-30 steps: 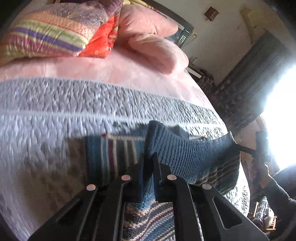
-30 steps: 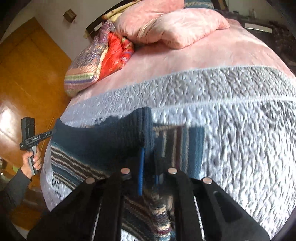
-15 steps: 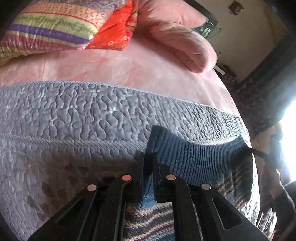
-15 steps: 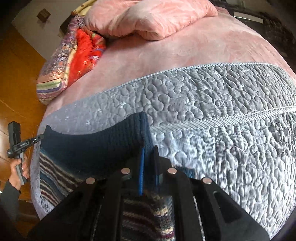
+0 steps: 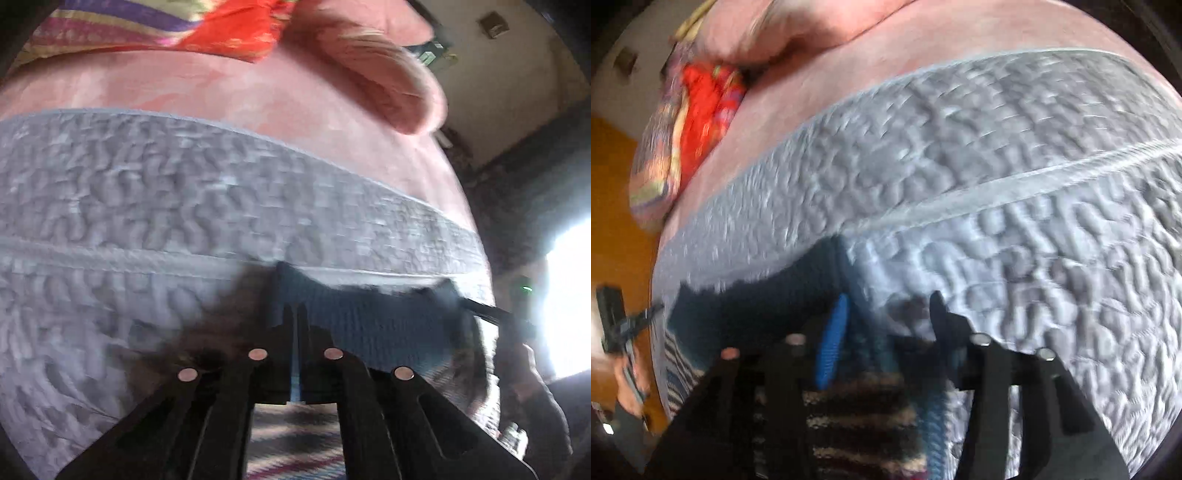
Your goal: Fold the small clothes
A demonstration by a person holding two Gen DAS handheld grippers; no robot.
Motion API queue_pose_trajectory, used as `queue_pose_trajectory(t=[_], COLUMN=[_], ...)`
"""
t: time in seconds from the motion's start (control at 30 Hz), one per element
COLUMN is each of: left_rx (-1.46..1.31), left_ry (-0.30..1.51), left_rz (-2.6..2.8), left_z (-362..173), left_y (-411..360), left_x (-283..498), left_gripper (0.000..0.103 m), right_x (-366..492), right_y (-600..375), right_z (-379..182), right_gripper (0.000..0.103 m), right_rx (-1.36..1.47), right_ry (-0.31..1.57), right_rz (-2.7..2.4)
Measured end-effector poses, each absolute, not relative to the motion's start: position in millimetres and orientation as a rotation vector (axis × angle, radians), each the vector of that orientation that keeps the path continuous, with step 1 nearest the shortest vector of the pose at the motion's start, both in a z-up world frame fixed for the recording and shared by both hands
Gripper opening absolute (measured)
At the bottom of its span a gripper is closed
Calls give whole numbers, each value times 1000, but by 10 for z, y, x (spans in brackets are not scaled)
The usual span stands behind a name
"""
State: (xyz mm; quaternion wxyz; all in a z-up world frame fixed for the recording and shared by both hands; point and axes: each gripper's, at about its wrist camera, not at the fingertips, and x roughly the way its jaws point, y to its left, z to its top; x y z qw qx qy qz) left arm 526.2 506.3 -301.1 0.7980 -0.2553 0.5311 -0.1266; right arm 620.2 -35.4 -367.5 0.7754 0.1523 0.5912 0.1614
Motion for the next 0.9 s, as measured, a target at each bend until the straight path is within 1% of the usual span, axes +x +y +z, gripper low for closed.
queue_pose_trajectory(t=[0.03, 0.07, 0.1, 0.17, 0.2, 0.23, 0.3, 0.37, 0.4, 0.43, 0.47, 0.57, 0.6, 0.67, 0.73, 0.77, 0.8, 0.83, 0.9], left_rx=[-556, -549, -540, -515, -511, -526, -546, -536, -535, -552, -573, -645, -649, -636, -589, -591, -603, -622, -640], left_ry=[1143, 1150, 1162, 1201, 1214, 1224, 1220, 1221, 1221, 1214, 1192, 1101, 1079, 1106, 1191, 1216, 1220, 1216, 1204], left_rz=[-309, -327, -333, -307, -278, -250, -208, -186, -181, -175, -177, -349, -422, -432, -343, -306, -284, -268, -255], left_z=[-3012, -3031, -3069, -3204, -3282, -3380, -3475, -3512, -3494, -3436, -3343, -3006, -2934, -3013, -3270, -3391, -3482, -3537, -3506], left_y=[4983, 4914, 4861, 4808, 4823, 4865, 4939, 4950, 4950, 4963, 4990, 4918, 4846, 4791, 4806, 4855, 4917, 4981, 5053], left_x=[5238, 5223, 5218, 5225, 5231, 5236, 5232, 5230, 5222, 5199, 5167, 4867, 4703, 4544, 4470, 4457, 4438, 4427, 4410], left_gripper=[12, 23, 29, 30, 28, 25, 9, 7, 7, 8, 16, 17, 20, 22, 19, 16, 7, 4, 4], right_x=[6149, 6079, 6035, 5950, 5932, 5927, 5932, 5958, 5973, 5974, 5935, 5666, 5561, 5363, 5285, 5295, 5306, 5314, 5281], right_y=[-383, -374, -360, -292, -276, -255, -282, -405, -476, -534, -559, -427, -361, -205, -137, -172, -213, -238, -244], right_z=[-3576, -3468, -3417, -3393, -3449, -3534, -3767, -3931, -3961, -3955, -3872, -3568, -3513, -3535, -3705, -3828, -3913, -3953, -3920], right_gripper=[47, 47, 47, 47, 47, 47, 37, 8, 6, 6, 13, 13, 13, 13, 12, 3, 0, 0, 0], right_rx=[350, 371, 380, 407, 425, 440, 452, 487, 528, 565, 577, 579, 577, 543, 510, 522, 544, 555, 570], right_ry=[1237, 1194, 1179, 1177, 1200, 1234, 1288, 1304, 1313, 1318, 1298, 1243, 1241, 1265, 1317, 1334, 1343, 1343, 1355], right_rz=[365, 415, 446, 516, 535, 547, 528, 494, 485, 483, 481, 617, 665, 726, 715, 683, 668, 664, 656])
